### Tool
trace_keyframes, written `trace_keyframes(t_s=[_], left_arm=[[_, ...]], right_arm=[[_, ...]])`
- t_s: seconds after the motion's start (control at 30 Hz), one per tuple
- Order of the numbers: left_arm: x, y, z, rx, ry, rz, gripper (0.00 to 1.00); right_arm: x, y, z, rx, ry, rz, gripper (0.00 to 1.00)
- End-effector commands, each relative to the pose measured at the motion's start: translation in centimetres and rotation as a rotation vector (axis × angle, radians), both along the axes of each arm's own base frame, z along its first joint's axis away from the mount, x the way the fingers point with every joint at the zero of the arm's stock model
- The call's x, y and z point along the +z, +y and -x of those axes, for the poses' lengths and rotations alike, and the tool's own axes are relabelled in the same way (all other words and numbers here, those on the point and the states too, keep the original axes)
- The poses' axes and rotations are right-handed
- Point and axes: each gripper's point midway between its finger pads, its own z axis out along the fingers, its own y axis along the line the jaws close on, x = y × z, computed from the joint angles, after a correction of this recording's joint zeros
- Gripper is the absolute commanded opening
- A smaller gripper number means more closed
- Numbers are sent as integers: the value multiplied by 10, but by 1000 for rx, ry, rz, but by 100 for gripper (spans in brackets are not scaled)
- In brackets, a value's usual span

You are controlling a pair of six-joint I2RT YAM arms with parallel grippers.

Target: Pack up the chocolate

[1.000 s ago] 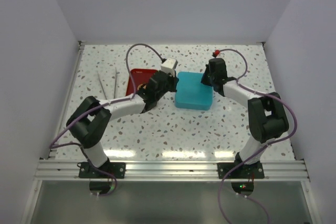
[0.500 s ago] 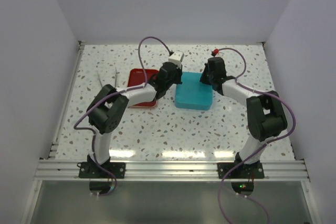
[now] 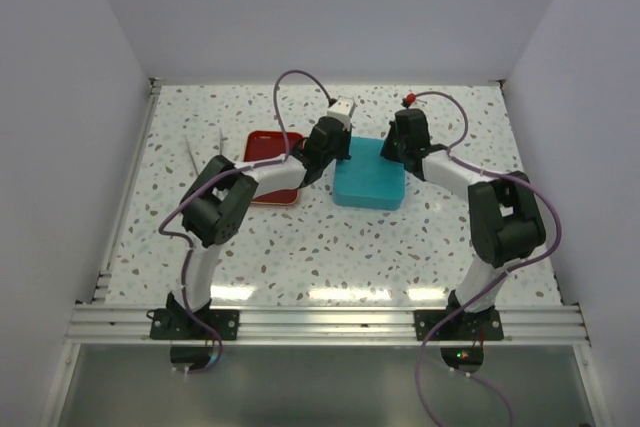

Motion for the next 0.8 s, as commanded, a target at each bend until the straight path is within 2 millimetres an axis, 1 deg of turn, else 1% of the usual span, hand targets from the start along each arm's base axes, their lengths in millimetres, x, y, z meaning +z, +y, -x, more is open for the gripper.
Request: trace_keyframes(t_s=[0.0, 0.17, 0.27, 0.4, 0.57, 0.67, 0.77], left_arm=[[-11, 8, -9, 36, 28, -32, 0], [-21, 15, -4, 49, 50, -41, 0], [-30, 20, 0, 56, 67, -43, 0], [-48, 26, 7, 61, 112, -43, 0], [-64, 33, 14, 66, 175, -7, 0], [-75, 32, 20, 51, 223, 34, 0], [-87, 32, 28, 44, 263, 35, 0]], right_arm=[[-75, -22, 56, 10, 297, 133, 0], [-80, -21, 55, 13, 309, 138, 0], [-79, -22, 54, 13, 307, 146, 0], [-77, -23, 54, 12, 306, 151, 0], [-69, -21, 54, 17, 289, 137, 0], [-63, -21, 54, 17, 278, 133, 0], [-56, -21, 54, 18, 266, 130, 0]])
